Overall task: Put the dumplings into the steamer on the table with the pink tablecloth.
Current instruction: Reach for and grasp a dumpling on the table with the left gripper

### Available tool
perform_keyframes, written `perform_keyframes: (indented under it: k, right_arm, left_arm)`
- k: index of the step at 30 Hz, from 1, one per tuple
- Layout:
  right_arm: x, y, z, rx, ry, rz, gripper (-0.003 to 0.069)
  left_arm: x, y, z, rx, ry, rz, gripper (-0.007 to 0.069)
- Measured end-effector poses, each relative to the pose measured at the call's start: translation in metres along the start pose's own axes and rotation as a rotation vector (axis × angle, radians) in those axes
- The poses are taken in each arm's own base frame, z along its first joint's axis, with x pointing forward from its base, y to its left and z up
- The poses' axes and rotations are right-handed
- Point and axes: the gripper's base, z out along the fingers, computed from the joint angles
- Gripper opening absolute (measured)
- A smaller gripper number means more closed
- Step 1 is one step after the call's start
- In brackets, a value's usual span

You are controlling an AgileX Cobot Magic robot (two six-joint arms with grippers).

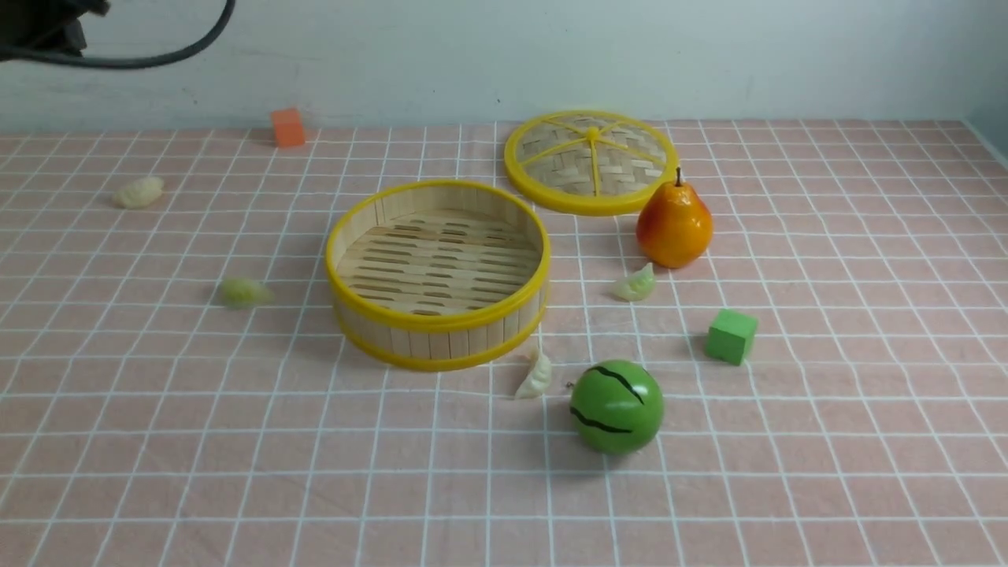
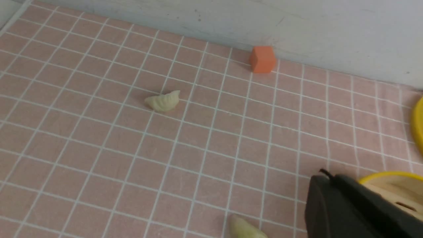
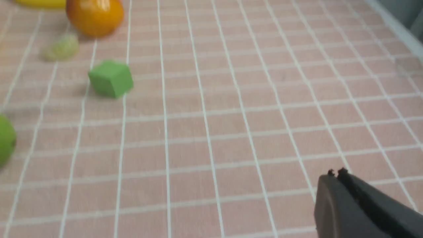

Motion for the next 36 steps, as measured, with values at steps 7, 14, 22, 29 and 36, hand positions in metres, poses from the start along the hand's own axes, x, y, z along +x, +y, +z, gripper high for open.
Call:
perform_keyframes:
  k: [7,14,22,29,36]
  right_arm:
    - [0.021,0.012,0.012,-0.045,0.211,-0.119,-0.0002]
    - [0.026,0.013,0.013,-0.05,0.229,-0.126,-0.0002]
    - [0.028,0.013,0.014,-0.053,0.231,-0.13,0.0]
    - [0.032,0.013,0.016,-0.061,0.228,-0.138,0.0]
    - [0.03,0.014,0.019,-0.074,0.166,-0.197,0.0]
  left_arm:
    - [-0.015,0.022,0.12,-0.047,0.185,-0.075,-0.0011]
    - [0.025,0.056,0.211,-0.107,0.269,-0.078,0.0207]
    - [0.041,0.073,0.263,-0.154,0.038,0.074,0.0547]
    - [0.057,0.124,0.292,-0.263,-0.114,-0.155,0.0581]
    - [0.067,0.168,0.296,-0.33,-0.103,-0.259,0.054]
